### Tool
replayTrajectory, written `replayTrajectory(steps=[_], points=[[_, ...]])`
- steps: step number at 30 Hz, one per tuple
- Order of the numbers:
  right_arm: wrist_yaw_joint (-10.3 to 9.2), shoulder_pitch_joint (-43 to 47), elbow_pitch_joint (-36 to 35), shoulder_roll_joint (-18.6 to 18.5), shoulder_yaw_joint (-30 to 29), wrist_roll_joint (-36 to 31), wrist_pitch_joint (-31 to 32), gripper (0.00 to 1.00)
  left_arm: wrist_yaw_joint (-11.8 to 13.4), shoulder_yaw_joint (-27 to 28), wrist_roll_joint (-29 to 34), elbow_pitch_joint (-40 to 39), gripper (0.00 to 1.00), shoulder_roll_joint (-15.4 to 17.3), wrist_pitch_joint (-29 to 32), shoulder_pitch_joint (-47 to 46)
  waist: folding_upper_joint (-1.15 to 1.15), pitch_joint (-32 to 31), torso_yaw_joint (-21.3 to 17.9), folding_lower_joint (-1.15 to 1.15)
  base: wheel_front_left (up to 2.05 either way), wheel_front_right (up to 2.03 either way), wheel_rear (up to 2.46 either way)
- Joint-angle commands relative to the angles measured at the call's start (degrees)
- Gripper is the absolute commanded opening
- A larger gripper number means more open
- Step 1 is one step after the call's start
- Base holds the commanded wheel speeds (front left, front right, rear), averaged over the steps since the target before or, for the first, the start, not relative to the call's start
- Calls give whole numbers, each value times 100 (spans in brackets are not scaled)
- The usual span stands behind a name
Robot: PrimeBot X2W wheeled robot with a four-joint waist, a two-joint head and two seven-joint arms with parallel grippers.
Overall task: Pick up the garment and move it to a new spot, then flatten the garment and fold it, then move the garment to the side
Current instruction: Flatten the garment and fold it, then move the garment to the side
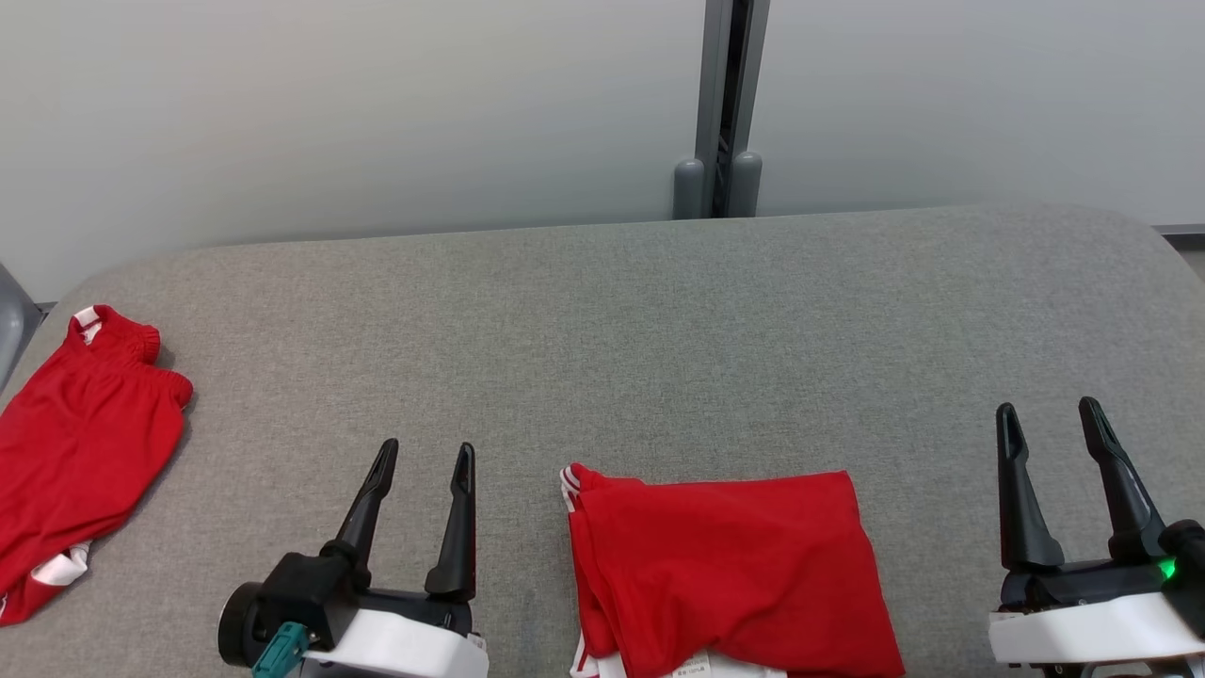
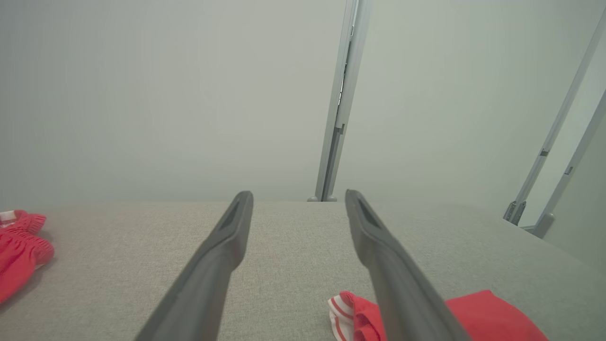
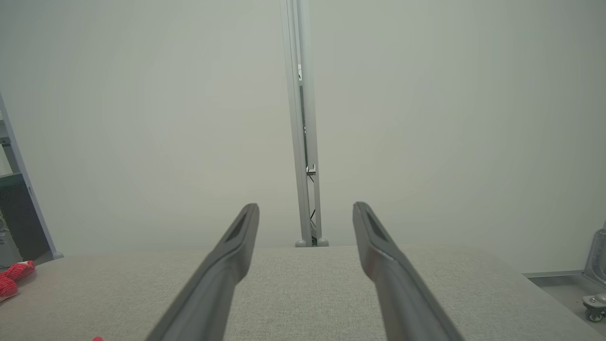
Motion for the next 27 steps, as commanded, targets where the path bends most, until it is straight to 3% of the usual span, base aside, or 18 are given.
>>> replayTrajectory(steps=[1, 27], points=[[-2, 32, -37, -1, -19, -13, -29, 100, 16, 5, 33, -29, 100, 19, -23, 39, 0, 0, 6, 0, 0, 0, 0], [-2, -7, 10, 3, 108, -20, -30, 100, -1, -39, 45, -31, 100, 20, -23, 46, 0, -20, 64, 0, 0, 0, 0]])
